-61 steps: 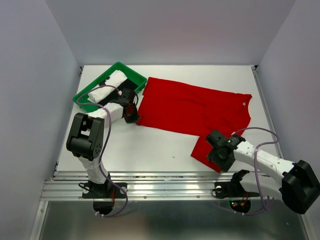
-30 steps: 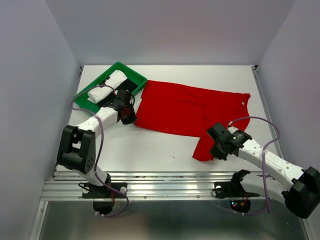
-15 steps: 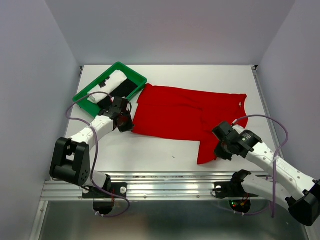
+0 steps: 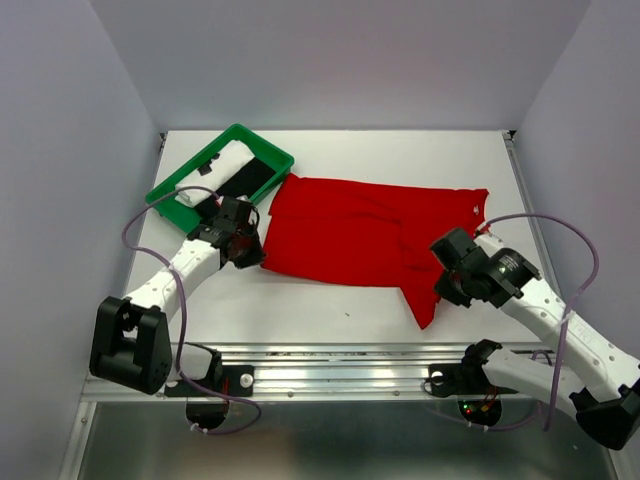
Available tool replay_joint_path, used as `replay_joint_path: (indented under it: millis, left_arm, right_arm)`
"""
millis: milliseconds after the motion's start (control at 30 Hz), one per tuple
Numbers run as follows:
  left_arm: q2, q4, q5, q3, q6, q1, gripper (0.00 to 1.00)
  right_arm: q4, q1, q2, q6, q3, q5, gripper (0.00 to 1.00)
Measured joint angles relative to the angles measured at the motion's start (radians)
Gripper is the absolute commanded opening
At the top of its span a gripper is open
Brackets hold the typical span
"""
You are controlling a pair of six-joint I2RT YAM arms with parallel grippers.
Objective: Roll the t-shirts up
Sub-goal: Fold the T-shirt at the center of the board.
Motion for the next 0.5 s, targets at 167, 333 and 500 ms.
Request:
replay_joint_path:
  millis: [167, 333, 500]
  left_arm:
    - [0.055, -0.013, 0.009, 0.08, -0.001, 0.0, 0.0]
    - [0.131, -0.015, 0.011, 0.174, 0.0, 0.0, 0.0]
    - [0.193, -0.013, 0.01, 0.238, 0.004, 0.003, 0.0]
  right_arm:
    - [-0.009, 0.0, 0.095, -0.002, 0.1, 0.1, 0.01]
    - [-0.011, -0.001, 0.209, -0.023, 0.185, 0.192, 0.01]
    - [0.005, -0.049, 0.291, -0.087, 0.245, 0.236, 0.01]
